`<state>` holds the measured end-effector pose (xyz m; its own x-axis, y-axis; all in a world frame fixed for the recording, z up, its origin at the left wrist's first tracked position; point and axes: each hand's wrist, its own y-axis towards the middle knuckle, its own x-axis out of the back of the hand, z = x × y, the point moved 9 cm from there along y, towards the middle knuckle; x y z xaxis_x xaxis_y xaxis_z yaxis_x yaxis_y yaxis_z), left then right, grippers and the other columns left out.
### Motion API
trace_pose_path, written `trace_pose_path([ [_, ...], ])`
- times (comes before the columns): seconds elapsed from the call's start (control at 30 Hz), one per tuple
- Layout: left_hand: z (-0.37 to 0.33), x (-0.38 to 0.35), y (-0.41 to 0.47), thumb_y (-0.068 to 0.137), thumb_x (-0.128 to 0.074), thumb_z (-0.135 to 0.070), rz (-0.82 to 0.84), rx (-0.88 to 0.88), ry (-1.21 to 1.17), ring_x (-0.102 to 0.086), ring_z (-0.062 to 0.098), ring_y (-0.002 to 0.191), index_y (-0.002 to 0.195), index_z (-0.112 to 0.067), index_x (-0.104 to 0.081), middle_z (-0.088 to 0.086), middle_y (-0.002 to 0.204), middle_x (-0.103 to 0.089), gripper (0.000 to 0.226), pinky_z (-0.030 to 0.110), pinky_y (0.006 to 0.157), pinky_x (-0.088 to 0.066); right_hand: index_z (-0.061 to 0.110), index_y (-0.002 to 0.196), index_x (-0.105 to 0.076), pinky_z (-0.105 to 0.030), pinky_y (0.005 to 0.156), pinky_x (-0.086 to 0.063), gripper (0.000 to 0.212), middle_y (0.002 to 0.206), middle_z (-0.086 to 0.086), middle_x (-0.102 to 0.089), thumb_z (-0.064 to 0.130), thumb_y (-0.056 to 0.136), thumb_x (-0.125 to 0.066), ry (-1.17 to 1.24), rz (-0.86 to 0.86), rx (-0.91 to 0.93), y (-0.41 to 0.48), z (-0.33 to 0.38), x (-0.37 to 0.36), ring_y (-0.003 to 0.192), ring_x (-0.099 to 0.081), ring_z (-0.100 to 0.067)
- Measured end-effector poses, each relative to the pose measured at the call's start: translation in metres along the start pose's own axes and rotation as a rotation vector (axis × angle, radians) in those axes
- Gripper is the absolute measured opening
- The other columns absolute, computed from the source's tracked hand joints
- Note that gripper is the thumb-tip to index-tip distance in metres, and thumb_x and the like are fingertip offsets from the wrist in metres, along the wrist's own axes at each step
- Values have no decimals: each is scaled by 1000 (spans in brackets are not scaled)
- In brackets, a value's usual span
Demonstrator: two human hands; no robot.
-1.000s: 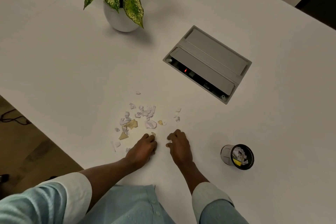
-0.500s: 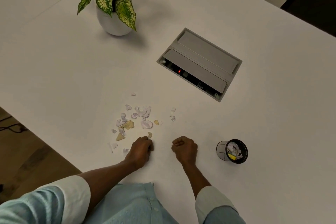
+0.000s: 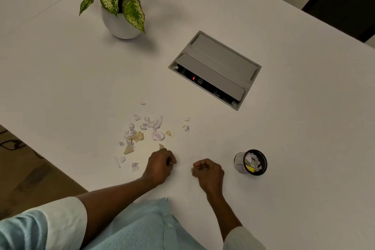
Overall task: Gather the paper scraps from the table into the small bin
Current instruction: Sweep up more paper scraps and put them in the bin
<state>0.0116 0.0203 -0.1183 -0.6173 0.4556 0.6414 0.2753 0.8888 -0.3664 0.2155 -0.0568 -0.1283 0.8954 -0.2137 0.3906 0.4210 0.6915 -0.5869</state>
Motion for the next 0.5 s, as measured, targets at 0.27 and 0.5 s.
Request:
trace_pose_path([
  [0.27, -117, -7, 26, 84, -77, 2, -36, -155, -179, -71, 21, 77, 88, -8, -78, 5, 88, -74, 12, 39, 76, -61, 23, 77, -78, -37, 75, -64, 28, 75, -2, -79, -4, 74, -83, 254, -215, 62, -28, 19, 77, 71, -78, -19],
  [0.5, -235, -50, 46, 83, -79, 1, 61, -341, -234, -71, 19, 78, 88, -10, -78, 5, 89, -74, 11, 35, 77, -60, 24, 77, -79, -32, 77, -62, 22, 75, 6, -79, 8, 68, -90, 312, -537, 93, -33, 23, 189, 74, -77, -12],
])
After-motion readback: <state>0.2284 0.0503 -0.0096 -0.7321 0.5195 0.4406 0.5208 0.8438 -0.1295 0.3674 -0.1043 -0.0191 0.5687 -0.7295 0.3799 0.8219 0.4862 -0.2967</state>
